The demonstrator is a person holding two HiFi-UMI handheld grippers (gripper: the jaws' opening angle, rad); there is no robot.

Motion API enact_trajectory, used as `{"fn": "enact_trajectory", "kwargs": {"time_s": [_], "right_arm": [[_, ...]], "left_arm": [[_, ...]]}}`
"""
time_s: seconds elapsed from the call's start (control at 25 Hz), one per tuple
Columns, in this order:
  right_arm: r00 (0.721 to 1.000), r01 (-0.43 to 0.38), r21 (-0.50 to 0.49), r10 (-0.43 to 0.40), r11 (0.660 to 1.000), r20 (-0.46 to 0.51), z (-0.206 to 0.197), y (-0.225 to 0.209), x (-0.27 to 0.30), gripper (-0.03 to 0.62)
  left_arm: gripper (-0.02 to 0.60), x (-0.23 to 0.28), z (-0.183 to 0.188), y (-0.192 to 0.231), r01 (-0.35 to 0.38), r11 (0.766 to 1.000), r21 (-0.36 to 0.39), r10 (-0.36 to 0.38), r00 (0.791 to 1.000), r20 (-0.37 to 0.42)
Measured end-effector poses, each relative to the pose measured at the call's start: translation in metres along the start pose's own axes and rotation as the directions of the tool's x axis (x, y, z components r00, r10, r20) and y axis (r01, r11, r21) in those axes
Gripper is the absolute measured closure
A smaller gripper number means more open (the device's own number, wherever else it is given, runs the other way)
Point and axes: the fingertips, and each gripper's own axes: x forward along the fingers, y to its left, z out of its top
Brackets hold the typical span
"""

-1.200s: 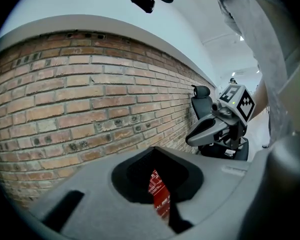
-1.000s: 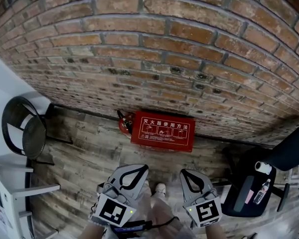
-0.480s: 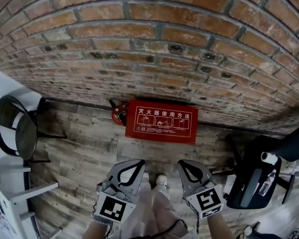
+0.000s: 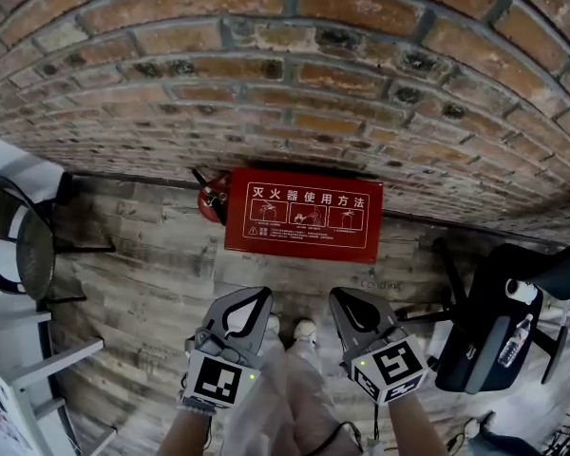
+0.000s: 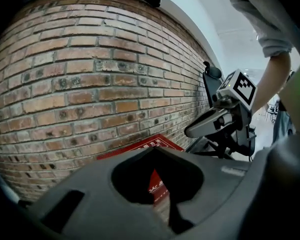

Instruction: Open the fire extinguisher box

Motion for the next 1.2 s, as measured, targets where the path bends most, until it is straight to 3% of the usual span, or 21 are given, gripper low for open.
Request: {"fn": "enact_trajectory", "kwargs": {"time_s": [0.32, 0.64, 0.84, 1.2], "right_arm": [[0.999, -0.014, 0.078, 0.018, 0.997, -0.044, -0.047, -0.017, 0.035, 0.558], [0.992, -0.078, 0.184, 0.094, 0.980, -0.079, -0.090, -0.026, 0.066, 0.487], [0.985, -0.110, 0.209, 0.134, 0.972, -0.105, -0.116, -0.034, 0.086, 0.468], [0.992, -0.092, 0.352, 0.116, 0.931, -0.045, -0.140, -0.052, 0.112, 0.413]], "left_arm": [[0.581, 0.038, -0.057, 0.003, 0.019, 0.999, -0.030, -0.021, 0.997, -0.067], [0.581, 0.069, -0.113, 0.005, 0.014, 0.996, -0.083, -0.024, 0.993, -0.119], [0.581, 0.087, -0.137, 0.004, 0.018, 0.998, -0.057, -0.026, 0.990, -0.142], [0.581, 0.112, -0.171, 0.008, 0.011, 0.996, -0.085, -0.025, 0.986, -0.166]]}}
